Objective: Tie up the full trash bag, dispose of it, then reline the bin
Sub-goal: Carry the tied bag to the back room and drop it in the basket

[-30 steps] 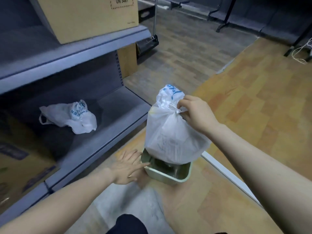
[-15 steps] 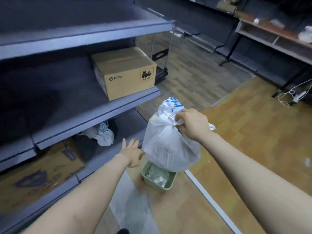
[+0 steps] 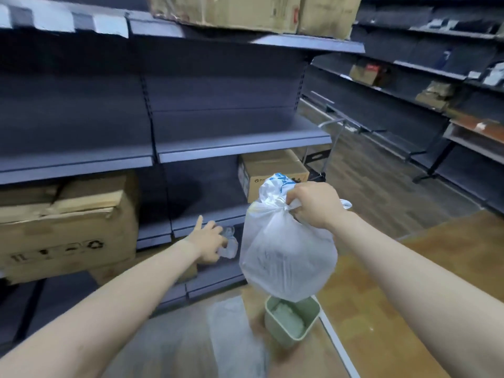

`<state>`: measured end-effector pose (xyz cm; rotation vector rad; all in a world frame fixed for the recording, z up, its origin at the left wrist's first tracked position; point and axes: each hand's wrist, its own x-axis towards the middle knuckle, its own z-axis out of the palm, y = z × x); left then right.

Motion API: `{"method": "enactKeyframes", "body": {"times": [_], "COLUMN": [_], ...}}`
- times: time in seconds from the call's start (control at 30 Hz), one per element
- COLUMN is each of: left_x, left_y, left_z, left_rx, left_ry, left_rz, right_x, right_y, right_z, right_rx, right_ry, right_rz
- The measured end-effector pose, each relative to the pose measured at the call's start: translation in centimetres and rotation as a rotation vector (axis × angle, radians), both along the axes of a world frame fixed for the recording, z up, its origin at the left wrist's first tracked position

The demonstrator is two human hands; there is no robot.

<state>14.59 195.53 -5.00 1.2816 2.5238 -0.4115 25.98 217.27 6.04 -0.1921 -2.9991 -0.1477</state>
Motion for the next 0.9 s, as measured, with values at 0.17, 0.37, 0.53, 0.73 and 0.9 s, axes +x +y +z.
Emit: {"method": "enactKeyframes", "body": {"times": [0.17, 0.37, 0.53, 0.73, 0.9], "left_x": [1.2, 3.5, 6.3, 10.1, 13.8], "left_y": [-10.8, -24.4, -34.6, -43.3, -48.5], "left_z": [2.6, 4.5, 5.4, 6.7, 7.0], "left_rx": [-0.051, -0.089, -0.102, -0.076, -0.071], "left_ry": [0.041, 0.055, 0.07, 0.186, 0.21], "left_rz": [0.014, 0.267, 0.537, 0.856, 1.098], "right_x": [-2.1, -5.3, -7.8, -11.1, -12.4], "right_y": [-7.5, -18.3, -27.8, -38.3, -46.8], "right_z": [1.2, -0.1, -0.6, 0.0, 0.7], "right_rx": [-0.037, -0.07, -0.069, -0.084, -0.08], "right_ry": [-0.031, -0.108, -0.118, -0.088, -0.031], "right_rz": [0.101, 0.315, 0.543, 0.85, 1.075]}}
